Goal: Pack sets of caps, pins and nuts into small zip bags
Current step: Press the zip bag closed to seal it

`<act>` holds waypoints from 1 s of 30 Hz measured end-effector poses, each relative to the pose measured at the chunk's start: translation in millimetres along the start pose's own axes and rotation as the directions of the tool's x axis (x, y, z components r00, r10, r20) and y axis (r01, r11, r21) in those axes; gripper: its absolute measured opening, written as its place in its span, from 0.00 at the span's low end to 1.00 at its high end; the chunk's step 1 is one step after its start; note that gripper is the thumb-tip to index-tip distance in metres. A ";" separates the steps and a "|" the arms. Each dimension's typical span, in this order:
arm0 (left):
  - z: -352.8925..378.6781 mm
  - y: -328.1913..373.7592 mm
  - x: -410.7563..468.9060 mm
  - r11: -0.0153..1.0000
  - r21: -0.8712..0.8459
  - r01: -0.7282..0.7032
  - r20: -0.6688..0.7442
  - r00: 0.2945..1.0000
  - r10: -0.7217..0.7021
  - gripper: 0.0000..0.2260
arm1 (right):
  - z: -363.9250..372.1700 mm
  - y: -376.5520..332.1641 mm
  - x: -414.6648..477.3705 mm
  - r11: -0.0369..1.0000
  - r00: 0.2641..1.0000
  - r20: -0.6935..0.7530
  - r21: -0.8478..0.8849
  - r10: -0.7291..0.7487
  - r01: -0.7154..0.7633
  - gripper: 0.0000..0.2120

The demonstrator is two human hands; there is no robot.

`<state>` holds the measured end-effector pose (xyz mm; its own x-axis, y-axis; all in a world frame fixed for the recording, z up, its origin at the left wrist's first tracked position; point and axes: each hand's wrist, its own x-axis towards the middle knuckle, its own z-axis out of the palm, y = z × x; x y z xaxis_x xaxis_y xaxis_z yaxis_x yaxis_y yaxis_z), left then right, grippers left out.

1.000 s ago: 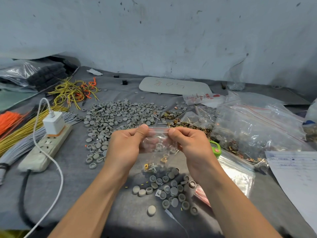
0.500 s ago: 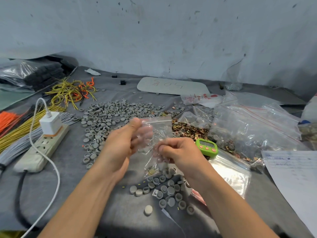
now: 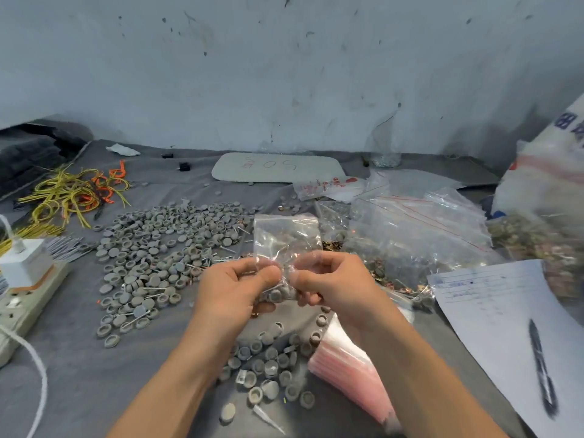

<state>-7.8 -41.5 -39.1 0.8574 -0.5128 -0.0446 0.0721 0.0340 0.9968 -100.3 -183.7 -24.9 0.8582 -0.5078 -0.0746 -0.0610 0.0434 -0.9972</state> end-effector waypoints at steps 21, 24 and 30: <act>209.9 -18.2 78.7 0.758 0.600 -0.257 0.235 0.962 0.141 0.05 | -142.4 0.2 27.4 0.696 0.851 -0.524 -0.621 -0.026 -0.361 0.10; 219.9 -16.7 84.3 0.757 0.599 -0.261 0.226 0.962 0.153 0.02 | -143.9 7.4 36.3 0.626 0.886 -0.461 -0.703 -0.041 -0.337 0.17; 223.2 -12.7 109.6 0.798 0.565 -0.210 0.203 0.973 0.112 0.02 | -150.5 22.6 52.2 0.498 0.958 -0.286 -0.833 -0.010 -0.243 0.39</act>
<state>-28.5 -289.6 -41.8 0.7387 -0.6691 0.0817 -0.4100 -0.3498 0.8423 -133.6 -338.7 -52.2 0.6772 -0.7331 -0.0629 -0.6634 -0.5713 -0.4833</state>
